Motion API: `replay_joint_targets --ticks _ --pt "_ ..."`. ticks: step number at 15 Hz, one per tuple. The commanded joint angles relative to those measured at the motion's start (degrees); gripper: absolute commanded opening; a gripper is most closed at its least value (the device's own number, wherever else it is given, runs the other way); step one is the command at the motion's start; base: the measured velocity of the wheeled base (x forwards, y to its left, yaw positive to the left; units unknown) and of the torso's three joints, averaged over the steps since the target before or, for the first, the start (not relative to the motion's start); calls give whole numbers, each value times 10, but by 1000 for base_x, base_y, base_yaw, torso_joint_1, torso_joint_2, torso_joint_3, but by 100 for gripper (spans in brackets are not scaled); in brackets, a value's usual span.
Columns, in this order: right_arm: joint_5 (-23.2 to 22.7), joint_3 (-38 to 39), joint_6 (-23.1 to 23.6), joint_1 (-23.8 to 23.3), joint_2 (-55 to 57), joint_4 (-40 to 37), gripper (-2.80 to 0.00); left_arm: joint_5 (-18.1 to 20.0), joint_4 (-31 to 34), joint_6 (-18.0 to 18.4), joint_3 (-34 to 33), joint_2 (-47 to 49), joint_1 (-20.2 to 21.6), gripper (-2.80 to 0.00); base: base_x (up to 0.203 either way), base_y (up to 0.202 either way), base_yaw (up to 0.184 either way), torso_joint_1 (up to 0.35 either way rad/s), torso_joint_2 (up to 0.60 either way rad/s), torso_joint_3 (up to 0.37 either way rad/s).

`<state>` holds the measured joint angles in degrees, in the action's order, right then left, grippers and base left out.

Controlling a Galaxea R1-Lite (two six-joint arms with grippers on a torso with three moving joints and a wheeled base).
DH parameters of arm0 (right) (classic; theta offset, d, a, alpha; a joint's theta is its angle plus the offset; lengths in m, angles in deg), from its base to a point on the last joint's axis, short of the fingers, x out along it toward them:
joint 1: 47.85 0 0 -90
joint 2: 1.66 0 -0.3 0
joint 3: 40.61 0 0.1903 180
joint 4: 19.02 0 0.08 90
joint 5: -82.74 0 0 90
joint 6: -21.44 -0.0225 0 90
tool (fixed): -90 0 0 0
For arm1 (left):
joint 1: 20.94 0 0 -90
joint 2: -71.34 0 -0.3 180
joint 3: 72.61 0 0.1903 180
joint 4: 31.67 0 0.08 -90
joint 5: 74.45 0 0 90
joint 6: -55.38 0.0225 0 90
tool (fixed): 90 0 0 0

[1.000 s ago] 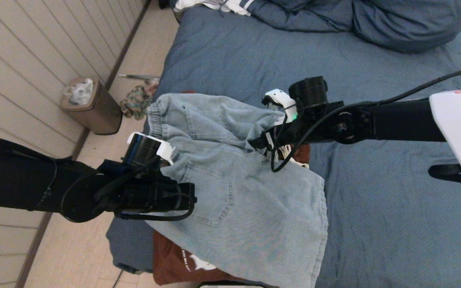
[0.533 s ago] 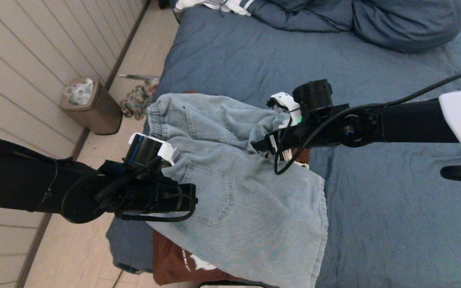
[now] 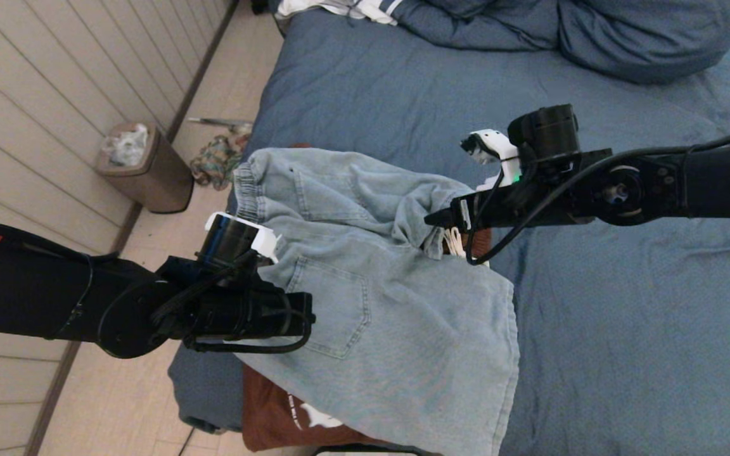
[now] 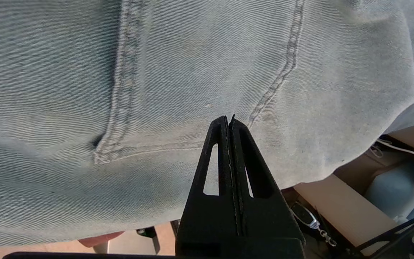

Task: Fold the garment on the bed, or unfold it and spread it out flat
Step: Unford the blue shorts

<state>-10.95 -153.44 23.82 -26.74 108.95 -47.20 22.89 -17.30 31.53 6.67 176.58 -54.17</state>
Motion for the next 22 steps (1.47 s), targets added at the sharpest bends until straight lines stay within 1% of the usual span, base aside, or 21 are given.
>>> replay_joint_targets --ticks 1,3,4,6,7,9,12,14,15,18,20,21,22 --pt "0 0 -64 -4 -1 -2 0 0 -1 -1 -1 0 0 -280 0 0 0 0 0 0" --pt "5 -9 -173 -3 10 -8 0 0 -1 -1 -1 -1 -1 -280 0 0 0 0 0 0" --pt "17 -12 -223 2 15 -22 0 0 -1 -1 -1 -2 0 -280 0 0 0 0 0 0" --pt "46 -26 -273 20 24 -53 0 0 -1 -1 -1 -2 0 -280 0 0 0 0 0 0" --pt "57 -38 -287 25 29 -57 0 0 -1 -1 -1 -3 -1 -280 0 0 0 0 0 0" --pt "69 -59 -295 35 47 -61 0 -1 -1 -1 -1 -4 0 -280 0 0 0 0 0 0" --pt "88 -100 -308 30 63 -65 0 0 -1 -1 -1 -2 -1 -280 0 0 0 0 0 0" --pt "97 -114 -316 28 68 -70 0 0 -1 -1 -1 1 -1 -280 0 0 0 0 0 0" --pt "110 -124 -327 28 73 -71 0 0 -2 -1 -1 2 -1 -280 0 0 0 0 0 0" --pt "113 -131 -357 30 74 -93 0 0 -2 -1 -2 3 -3 -280 0 0 0 0 0 0" --pt "112 -136 -366 33 74 -107 0 0 -2 -1 -2 3 -3 -280 0 0 0 0 0 0" --pt "112 -144 -380 33 74 -115 -280 0 -2 -1 -2 3 -4 -280 0 0 0 0 0 0" --pt "112 -151 -390 33 74 -129 -280 0 -2 -1 -2 3 -4 -280 0 0 0 0 0 0"
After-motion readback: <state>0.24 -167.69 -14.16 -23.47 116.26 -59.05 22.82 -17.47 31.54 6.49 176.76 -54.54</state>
